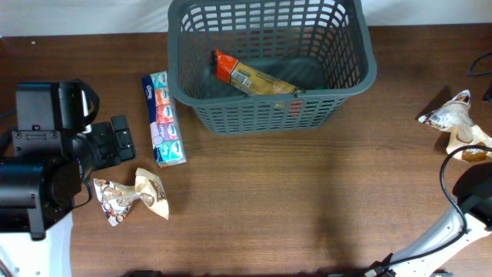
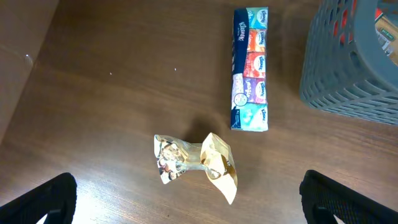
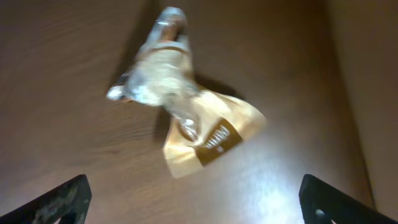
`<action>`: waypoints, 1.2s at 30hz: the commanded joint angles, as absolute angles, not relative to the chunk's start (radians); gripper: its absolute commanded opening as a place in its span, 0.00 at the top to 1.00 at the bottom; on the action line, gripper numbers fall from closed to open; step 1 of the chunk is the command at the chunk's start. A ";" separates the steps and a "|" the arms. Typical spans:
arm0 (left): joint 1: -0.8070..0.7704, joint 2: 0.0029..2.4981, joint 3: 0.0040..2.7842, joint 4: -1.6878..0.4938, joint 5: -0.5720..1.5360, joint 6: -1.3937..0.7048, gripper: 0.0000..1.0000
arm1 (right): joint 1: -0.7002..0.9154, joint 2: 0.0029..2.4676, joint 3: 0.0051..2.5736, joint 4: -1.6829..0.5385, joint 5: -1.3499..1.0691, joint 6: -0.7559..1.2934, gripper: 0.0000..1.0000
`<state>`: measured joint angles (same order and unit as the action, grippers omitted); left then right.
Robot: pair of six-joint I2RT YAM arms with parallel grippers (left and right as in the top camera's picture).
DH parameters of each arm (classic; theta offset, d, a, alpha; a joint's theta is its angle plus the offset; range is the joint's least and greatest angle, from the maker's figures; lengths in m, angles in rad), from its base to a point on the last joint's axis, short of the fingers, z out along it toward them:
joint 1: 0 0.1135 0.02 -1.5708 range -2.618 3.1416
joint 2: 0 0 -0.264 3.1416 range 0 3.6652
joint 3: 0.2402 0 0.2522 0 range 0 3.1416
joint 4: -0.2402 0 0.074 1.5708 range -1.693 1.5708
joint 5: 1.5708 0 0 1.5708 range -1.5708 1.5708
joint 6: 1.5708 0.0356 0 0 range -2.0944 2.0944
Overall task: Pack container
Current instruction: 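Move the right gripper down onto the clear snack bag and grasp it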
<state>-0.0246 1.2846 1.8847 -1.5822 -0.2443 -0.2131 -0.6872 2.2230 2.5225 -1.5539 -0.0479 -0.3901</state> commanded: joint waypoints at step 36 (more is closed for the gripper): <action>-0.017 1.310 1.886 -1.521 -0.260 -0.208 0.01 | -0.720 2.455 2.511 -1.502 -0.065 -0.771 0.01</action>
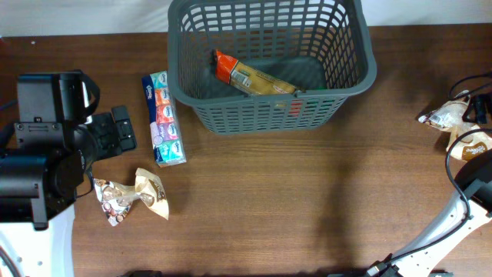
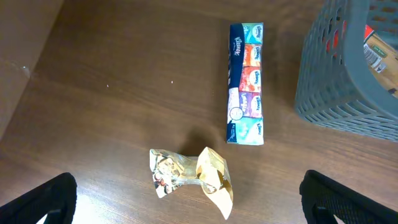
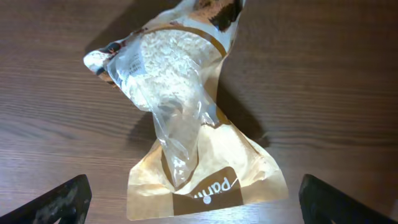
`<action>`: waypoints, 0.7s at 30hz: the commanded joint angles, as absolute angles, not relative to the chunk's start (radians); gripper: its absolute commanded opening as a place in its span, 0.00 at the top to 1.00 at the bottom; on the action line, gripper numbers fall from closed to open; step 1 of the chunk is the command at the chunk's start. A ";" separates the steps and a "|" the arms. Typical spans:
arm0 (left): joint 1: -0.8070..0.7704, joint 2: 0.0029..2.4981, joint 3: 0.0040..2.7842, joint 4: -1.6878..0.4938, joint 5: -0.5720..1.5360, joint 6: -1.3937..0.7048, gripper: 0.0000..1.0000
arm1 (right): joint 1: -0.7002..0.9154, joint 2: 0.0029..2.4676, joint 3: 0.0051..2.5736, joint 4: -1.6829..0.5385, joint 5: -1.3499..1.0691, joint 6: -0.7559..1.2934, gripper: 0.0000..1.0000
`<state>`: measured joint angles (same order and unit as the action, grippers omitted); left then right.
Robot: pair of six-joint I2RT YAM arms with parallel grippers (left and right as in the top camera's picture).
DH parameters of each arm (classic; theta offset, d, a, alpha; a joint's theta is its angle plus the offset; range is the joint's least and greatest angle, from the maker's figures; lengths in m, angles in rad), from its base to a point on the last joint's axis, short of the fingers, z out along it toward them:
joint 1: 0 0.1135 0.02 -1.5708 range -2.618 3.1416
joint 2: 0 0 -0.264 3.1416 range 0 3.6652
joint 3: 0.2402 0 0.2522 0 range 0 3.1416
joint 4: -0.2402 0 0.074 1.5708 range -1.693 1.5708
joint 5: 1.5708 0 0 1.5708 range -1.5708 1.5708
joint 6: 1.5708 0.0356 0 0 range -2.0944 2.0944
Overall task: Pack container
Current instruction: 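Move the right gripper down onto the clear snack bag and grasp it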
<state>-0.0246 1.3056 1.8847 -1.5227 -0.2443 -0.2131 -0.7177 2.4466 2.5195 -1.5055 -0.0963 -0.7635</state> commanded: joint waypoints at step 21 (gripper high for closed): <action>-0.017 1.310 1.886 -1.521 -0.263 -0.208 0.01 | -0.678 2.595 2.428 -1.453 0.029 -0.771 0.01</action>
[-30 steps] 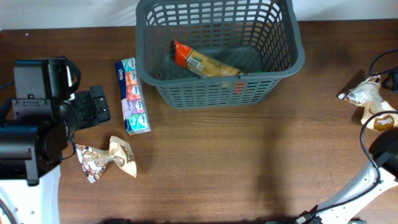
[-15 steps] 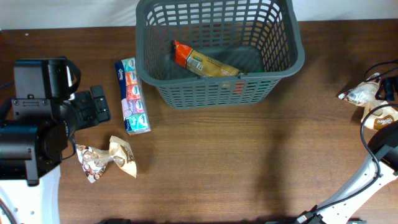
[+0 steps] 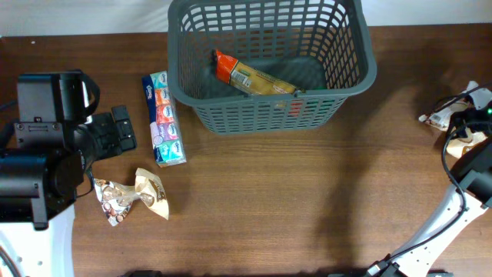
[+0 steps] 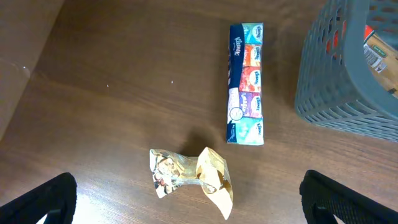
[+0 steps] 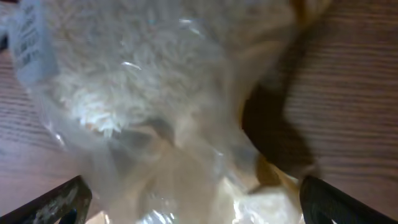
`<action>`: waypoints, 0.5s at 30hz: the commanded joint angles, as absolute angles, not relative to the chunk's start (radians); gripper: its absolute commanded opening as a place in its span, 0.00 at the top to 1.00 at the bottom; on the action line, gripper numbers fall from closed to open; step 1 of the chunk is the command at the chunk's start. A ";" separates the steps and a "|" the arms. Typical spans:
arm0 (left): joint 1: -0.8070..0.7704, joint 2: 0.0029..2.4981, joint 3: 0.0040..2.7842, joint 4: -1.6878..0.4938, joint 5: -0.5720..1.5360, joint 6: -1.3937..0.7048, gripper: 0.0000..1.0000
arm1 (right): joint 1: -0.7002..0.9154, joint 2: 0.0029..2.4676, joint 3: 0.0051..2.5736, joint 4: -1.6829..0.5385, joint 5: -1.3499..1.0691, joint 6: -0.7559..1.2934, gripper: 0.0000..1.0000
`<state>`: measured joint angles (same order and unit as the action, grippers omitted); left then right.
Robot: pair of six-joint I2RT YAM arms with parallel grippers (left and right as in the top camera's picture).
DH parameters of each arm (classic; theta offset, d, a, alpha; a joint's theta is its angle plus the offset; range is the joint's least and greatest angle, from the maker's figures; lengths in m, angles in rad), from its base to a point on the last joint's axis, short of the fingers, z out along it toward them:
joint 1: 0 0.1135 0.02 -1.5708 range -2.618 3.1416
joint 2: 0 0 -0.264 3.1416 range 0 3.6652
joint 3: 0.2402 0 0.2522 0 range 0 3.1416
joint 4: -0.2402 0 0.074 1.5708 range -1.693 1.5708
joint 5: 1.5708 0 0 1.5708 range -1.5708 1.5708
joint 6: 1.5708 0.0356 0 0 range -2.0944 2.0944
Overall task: Pack container
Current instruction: 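Move the right gripper down onto the clear snack bag and grasp it, then lift the clear snack bag and carry it toward the basket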
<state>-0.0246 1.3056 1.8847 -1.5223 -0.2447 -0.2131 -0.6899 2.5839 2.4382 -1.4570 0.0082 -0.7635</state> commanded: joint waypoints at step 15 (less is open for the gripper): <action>-0.017 1.310 1.886 -1.501 -0.285 -0.208 0.01 | -0.674 2.595 2.330 -1.388 0.091 -0.774 0.01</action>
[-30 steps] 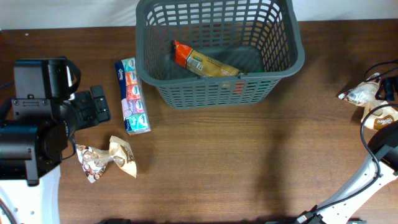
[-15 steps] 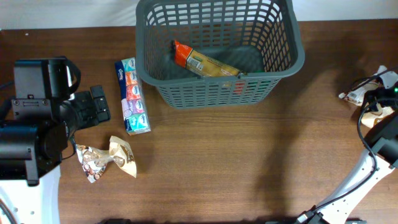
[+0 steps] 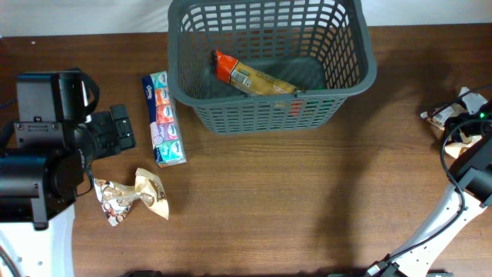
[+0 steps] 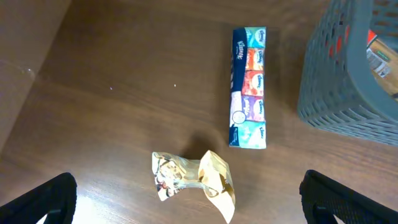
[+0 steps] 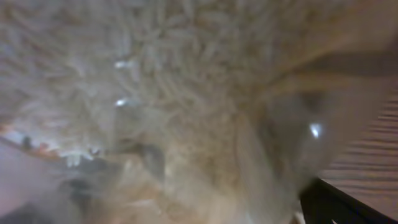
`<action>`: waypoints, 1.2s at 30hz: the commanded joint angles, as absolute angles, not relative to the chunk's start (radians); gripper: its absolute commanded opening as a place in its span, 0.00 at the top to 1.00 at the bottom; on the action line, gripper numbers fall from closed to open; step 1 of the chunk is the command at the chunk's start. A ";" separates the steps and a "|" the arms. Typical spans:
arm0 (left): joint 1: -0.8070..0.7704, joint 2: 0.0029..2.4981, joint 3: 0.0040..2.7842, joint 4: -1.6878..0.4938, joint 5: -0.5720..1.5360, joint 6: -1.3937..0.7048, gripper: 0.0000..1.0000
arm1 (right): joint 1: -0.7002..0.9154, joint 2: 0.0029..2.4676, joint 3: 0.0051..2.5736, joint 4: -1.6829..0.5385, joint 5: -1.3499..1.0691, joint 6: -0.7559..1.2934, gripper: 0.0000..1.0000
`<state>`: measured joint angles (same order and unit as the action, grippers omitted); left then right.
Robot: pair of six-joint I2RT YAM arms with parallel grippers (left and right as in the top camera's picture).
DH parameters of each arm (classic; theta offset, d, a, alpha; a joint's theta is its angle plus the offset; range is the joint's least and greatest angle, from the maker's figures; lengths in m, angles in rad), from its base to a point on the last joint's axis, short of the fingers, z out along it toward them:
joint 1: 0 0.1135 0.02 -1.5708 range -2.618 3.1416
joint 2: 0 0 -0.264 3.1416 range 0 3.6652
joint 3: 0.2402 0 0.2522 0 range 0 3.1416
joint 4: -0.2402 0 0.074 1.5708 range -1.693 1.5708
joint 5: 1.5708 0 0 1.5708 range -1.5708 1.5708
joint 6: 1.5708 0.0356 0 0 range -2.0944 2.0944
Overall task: Pack container
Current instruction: 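Lift the clear snack bag and carry it toward the basket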
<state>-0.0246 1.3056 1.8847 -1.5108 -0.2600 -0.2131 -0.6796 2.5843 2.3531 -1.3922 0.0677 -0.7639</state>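
A grey mesh basket point(image 3: 347, 83) at the back middle holds an orange and yellow packet point(image 3: 252, 77). To its left lie a tissue pack point(image 3: 164, 119) point(image 4: 249, 87) and a crumpled snack bag point(image 3: 132, 197) point(image 4: 194, 182). My left gripper point(image 4: 186, 193) hangs open above the snack bag, clear of it. At the far right my right gripper point(image 3: 464, 123) is pressed down over a clear and tan rice bag point(image 5: 161, 106) point(image 3: 435, 115). The bag fills the right wrist view. One finger point(image 5: 339, 208) shows at the corner in its wide-open place; the other is hidden.
The left arm's black body point(image 3: 42, 154) takes up the left side of the brown table point(image 3: 307, 200). The right arm's white link point(image 3: 438, 231) and cable run along the right edge. The basket's rim stands well above the table.
My right gripper has come down further onto the rice bag, which now covers nearly all of the right wrist view. The left gripper has barely shifted.
First my right gripper hung open well above the rice bag at the table's right edge. Then it was lower and turned over the bag, then close enough for the bag to lie between its fingers, and now against it. The left gripper stayed open near the snack bag.
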 commanded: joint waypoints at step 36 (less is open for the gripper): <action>-0.017 1.359 1.886 -1.503 -0.295 -0.208 0.01 | -0.674 2.560 2.460 -1.416 -0.213 -0.586 0.96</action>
